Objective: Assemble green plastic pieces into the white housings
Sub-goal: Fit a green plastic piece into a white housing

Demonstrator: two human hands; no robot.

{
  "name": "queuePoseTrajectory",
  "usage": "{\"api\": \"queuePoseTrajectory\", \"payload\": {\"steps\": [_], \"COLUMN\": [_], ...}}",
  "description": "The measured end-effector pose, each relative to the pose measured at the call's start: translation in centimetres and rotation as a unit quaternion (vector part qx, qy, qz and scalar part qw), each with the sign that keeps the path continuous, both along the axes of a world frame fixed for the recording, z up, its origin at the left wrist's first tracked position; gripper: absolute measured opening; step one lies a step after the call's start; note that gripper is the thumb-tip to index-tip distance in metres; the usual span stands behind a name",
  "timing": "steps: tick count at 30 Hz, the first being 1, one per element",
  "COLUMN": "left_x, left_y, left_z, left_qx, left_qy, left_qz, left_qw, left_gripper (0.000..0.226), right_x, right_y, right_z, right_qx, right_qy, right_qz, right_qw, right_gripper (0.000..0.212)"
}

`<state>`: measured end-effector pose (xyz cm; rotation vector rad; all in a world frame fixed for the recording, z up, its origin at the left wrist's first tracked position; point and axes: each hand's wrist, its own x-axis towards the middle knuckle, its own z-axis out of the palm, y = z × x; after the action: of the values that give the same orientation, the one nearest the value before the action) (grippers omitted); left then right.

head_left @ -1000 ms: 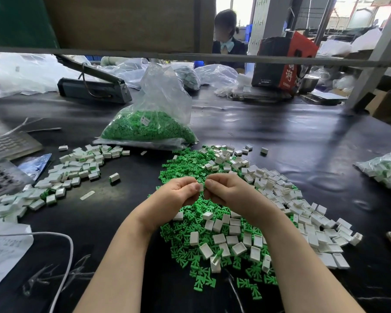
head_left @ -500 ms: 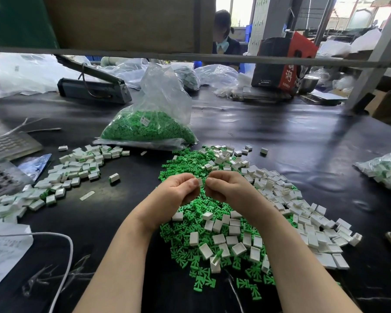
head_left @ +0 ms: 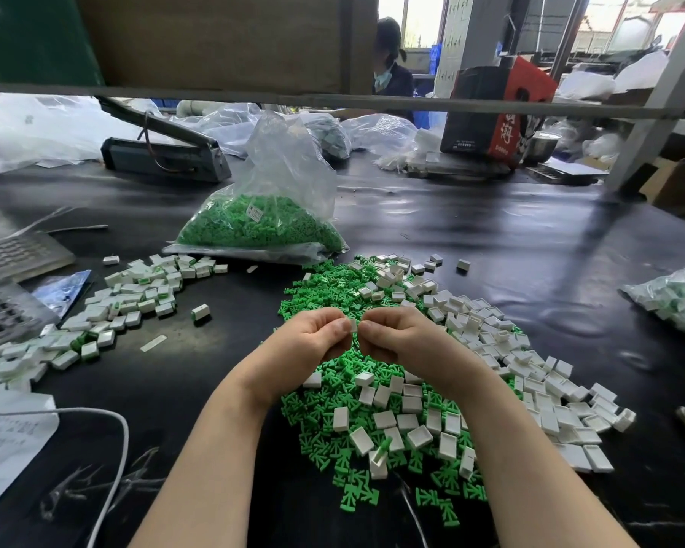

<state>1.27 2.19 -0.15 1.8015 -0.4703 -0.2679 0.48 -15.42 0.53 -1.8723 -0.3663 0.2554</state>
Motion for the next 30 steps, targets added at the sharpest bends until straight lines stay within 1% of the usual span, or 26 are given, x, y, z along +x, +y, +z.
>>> {"api": "queuePoseTrajectory", "payload": {"steps": [3,5,7,10,12,15,20,22,24,27,30], "left_x": [-0.2,-0.2,-0.2,-0.3,-0.3,-0.3,0.0,0.2,0.3,0.4,0.3], "left_y": [0.0,0.1,0.2,0.2,0.2,0.4,0.6,0.6,0.6,0.6,0.7], "left_z": [0.3,0.3,0.3,0.6,0.7,0.6,0.4,0.2,-0.1,0.0,0.0], "left_qx": [-0.004,0.005,0.014,0.008,0.002,0.022,-0.001,0.001,-0.011,-0.031,-0.013], "left_qy": [0.014,0.015,0.018,0.036,0.044,0.042,0.034,0.022,0.028,0.044,0.036], "left_qz": [-0.013,-0.019,-0.028,-0.048,-0.059,-0.066,-0.046,-0.033,-0.025,-0.013,-0.025], "left_qw": [1.000,1.000,0.999,0.998,0.997,0.997,0.998,0.999,0.999,0.998,0.999], "left_gripper": [0.022,0.026,0.029,0.023,0.024,0.019,0.017,0.017,0.018,0.016,0.017], "right_x": [-0.1,-0.1,-0.2,-0.2,-0.4,-0.5,-0.4,-0.4,-0.4,-0.5,-0.6], "right_y": [-0.1,-0.2,-0.4,-0.6,-0.6,-0.6,-0.3,0.1,0.2,0.3,0.4], "right_z": [-0.2,-0.2,-0.1,0.2,0.4,0.4,0.2,0.3,0.3,0.5,0.5], "right_qx": [0.040,0.055,0.054,0.049,0.047,0.036,0.065,0.055,0.052,0.072,0.071], "right_qy": [0.025,0.035,0.037,0.043,0.046,0.049,0.055,0.045,0.038,0.048,0.040], "right_qz": [0.008,0.018,0.031,0.046,0.051,0.064,0.038,0.028,0.021,0.017,0.023], "right_qw": [0.999,0.998,0.997,0.997,0.996,0.996,0.996,0.997,0.998,0.996,0.996], "right_gripper": [0.022,0.019,0.017,0.019,0.018,0.022,0.021,0.025,0.027,0.027,0.025]}}
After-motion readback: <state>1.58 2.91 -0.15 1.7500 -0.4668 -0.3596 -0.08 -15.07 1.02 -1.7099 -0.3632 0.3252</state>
